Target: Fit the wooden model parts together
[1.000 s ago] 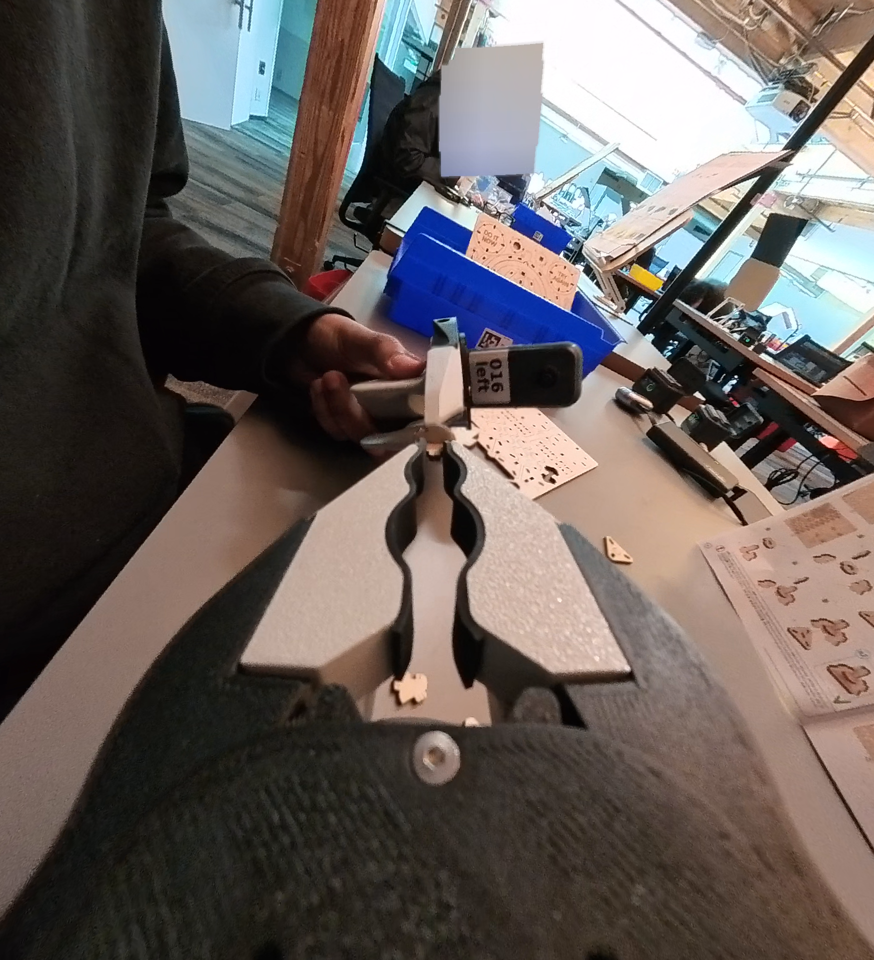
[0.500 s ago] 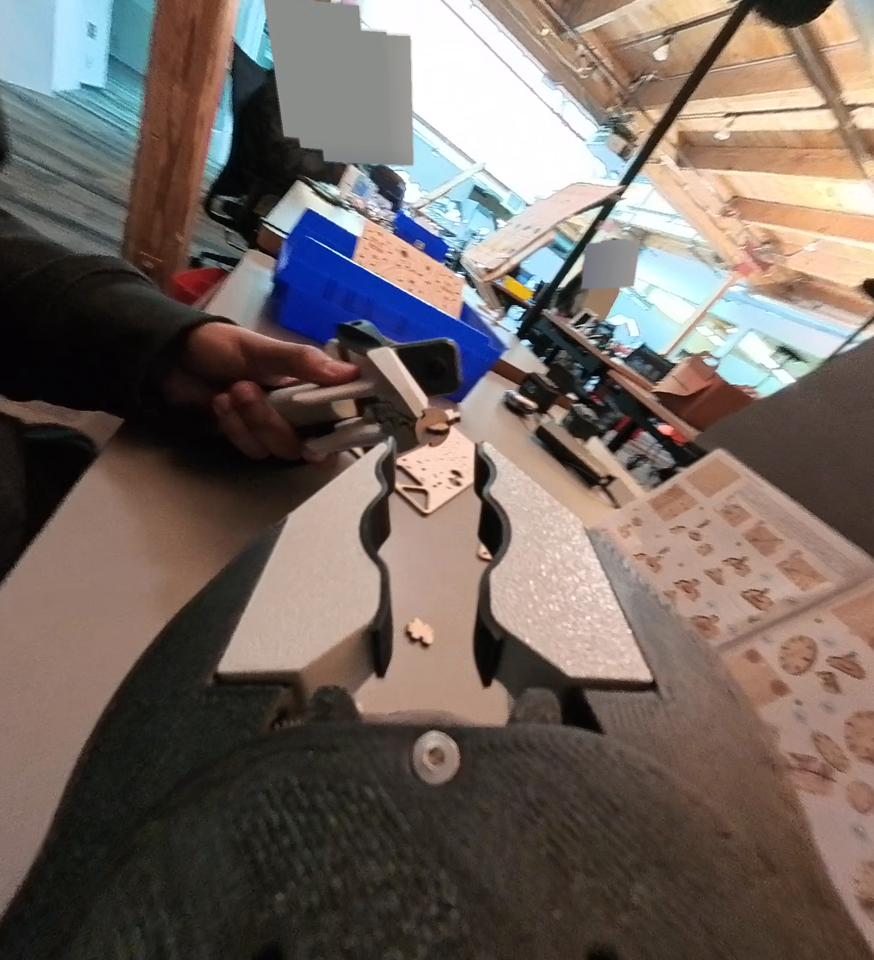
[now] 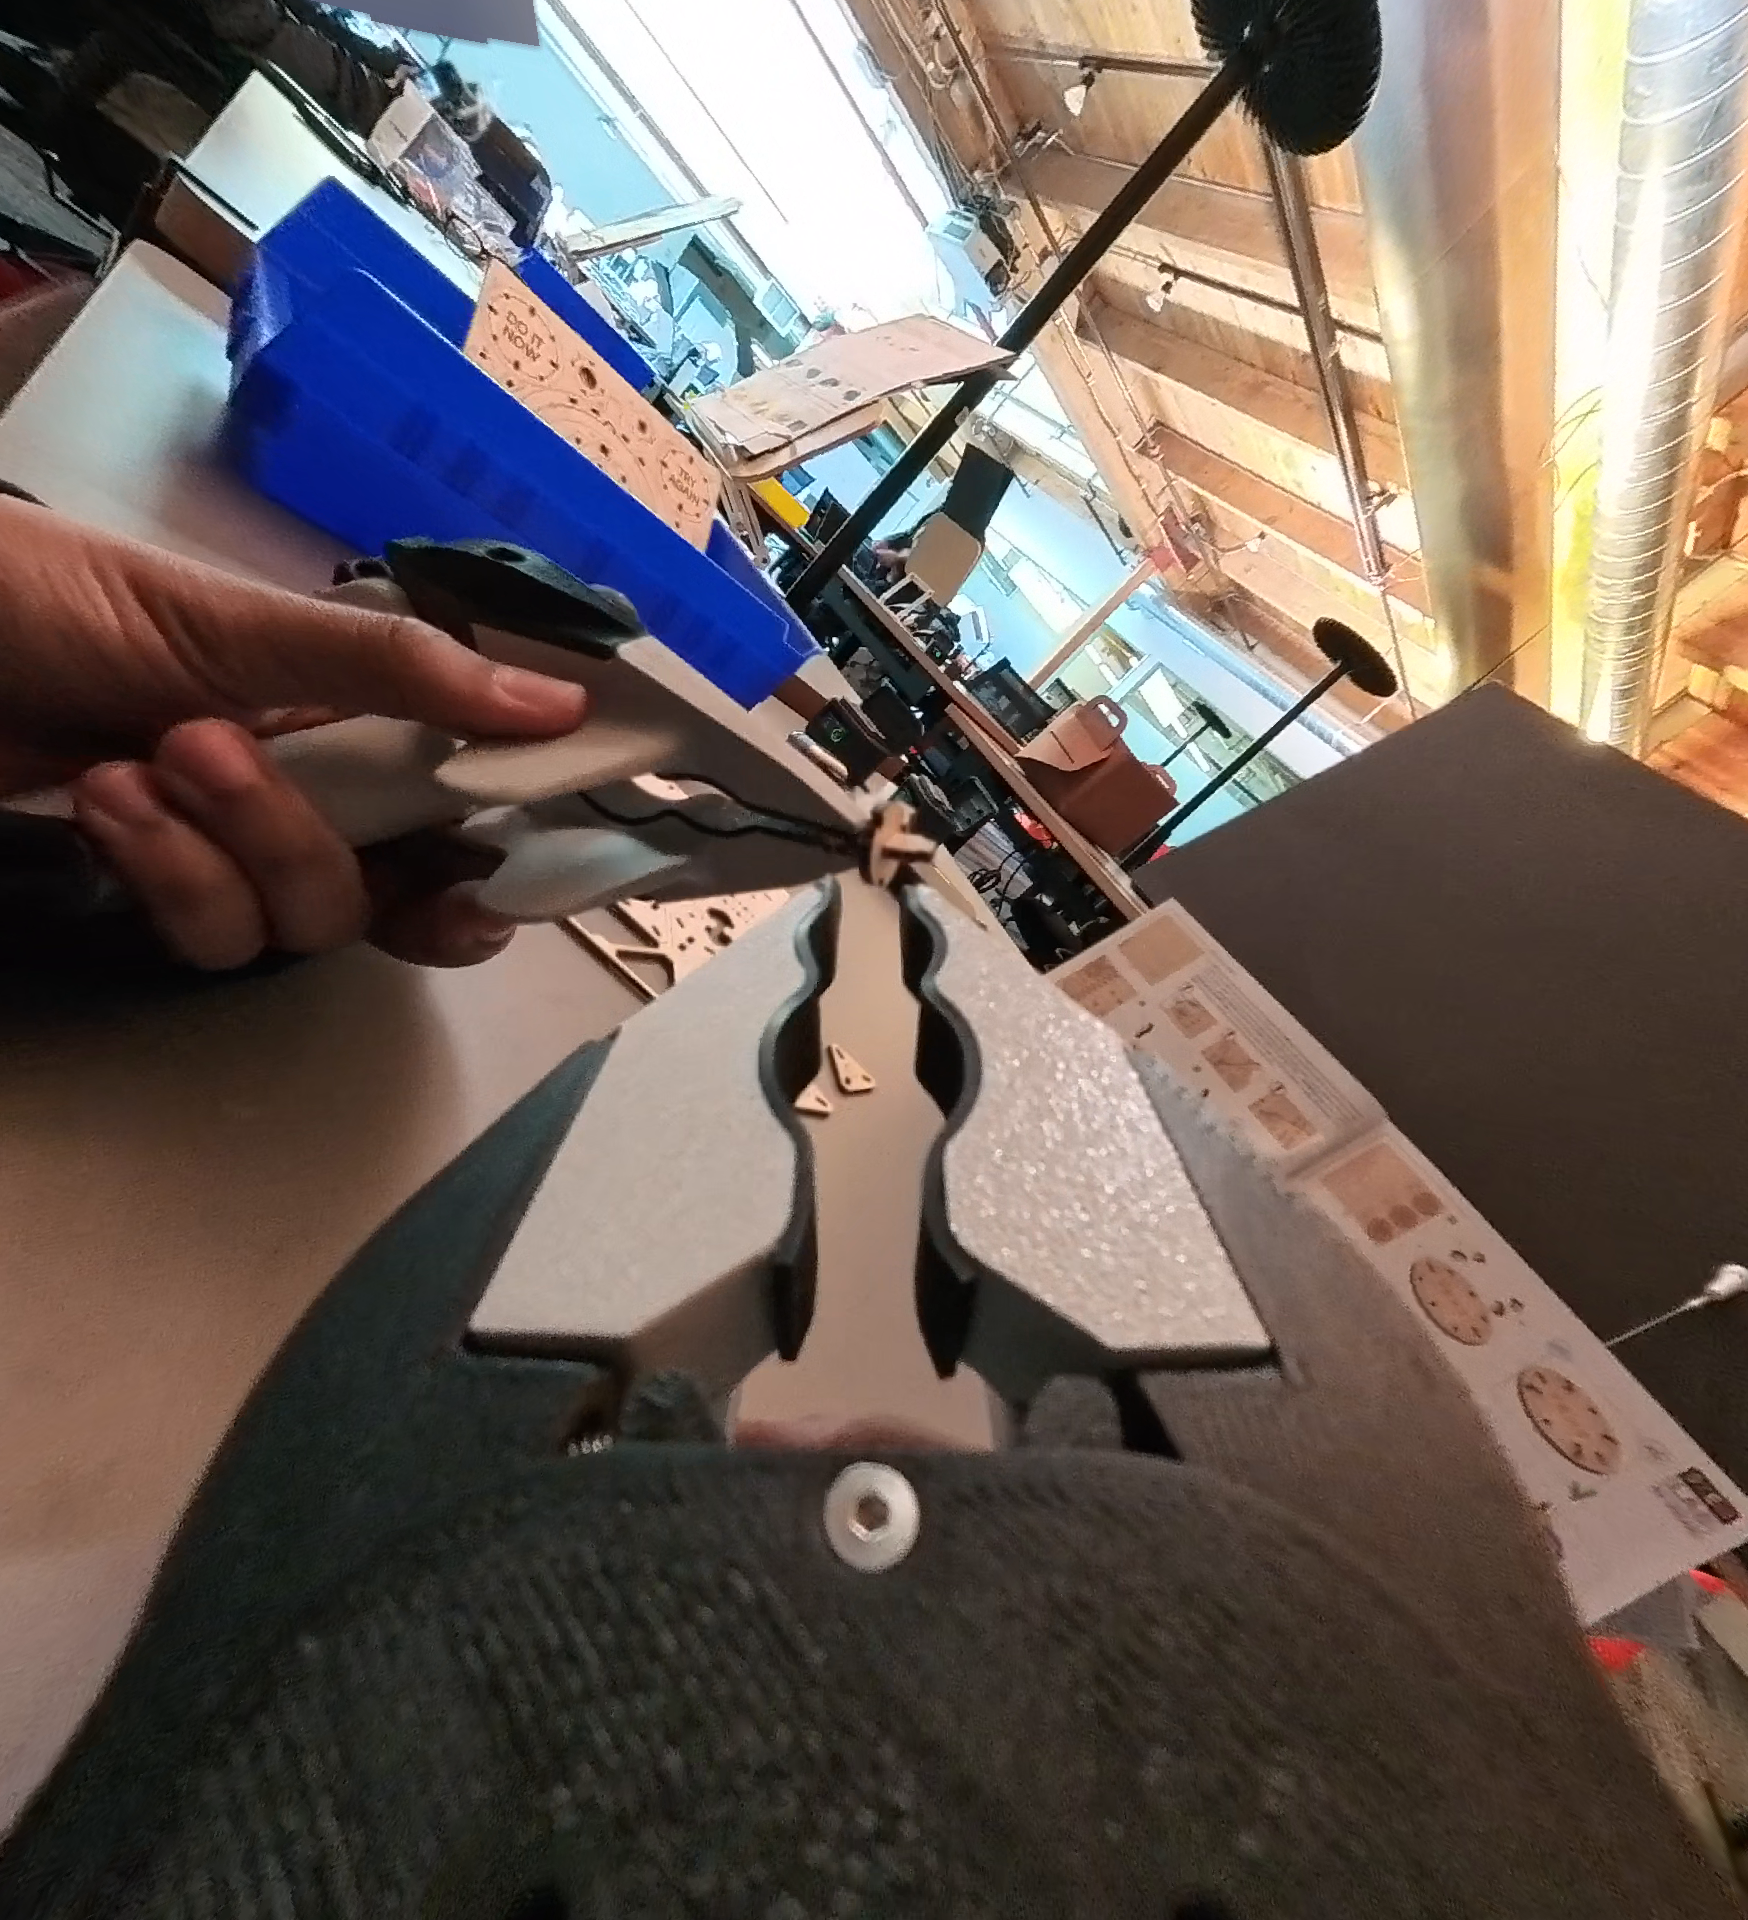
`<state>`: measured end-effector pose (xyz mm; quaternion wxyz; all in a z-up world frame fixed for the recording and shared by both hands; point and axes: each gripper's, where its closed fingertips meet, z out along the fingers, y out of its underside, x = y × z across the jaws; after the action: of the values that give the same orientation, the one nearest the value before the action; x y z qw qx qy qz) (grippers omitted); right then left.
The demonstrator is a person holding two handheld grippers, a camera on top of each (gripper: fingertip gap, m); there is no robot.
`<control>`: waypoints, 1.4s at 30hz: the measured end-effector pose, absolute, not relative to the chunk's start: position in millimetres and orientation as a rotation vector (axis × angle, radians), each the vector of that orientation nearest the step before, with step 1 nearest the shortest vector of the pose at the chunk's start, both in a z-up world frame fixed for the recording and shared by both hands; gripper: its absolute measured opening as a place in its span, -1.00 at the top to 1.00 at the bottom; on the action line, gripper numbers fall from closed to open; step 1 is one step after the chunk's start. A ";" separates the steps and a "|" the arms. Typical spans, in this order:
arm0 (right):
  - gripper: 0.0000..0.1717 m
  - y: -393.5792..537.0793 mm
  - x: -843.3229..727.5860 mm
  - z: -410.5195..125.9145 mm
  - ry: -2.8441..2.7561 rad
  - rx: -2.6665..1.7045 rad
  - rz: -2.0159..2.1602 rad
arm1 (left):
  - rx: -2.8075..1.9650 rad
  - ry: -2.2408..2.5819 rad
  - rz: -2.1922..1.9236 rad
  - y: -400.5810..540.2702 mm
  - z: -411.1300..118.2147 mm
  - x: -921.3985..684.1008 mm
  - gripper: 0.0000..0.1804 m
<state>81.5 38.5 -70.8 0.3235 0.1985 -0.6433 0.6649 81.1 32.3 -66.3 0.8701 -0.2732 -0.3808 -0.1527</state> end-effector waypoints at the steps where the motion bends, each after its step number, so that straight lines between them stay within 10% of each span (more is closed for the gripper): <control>1: 0.89 37.9 82.1 -70.7 -1.683 0.521 1.740 | -0.584 -0.802 -0.312 34.2 -66.9 80.7 1.00; 29: 0.99 36.2 79.6 -70.9 -1.728 0.487 1.752 | -0.612 -0.841 -0.269 39.8 -70.1 78.1 1.00; 42: 0.70 39.0 84.3 -66.1 -1.747 0.447 1.889 | -0.605 -0.816 -0.237 30.2 -67.8 77.6 1.00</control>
<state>84.3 39.0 -66.1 0.2619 0.1650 -0.6457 0.6980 77.6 30.2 -67.8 0.8671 -0.2890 -0.3896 -0.1132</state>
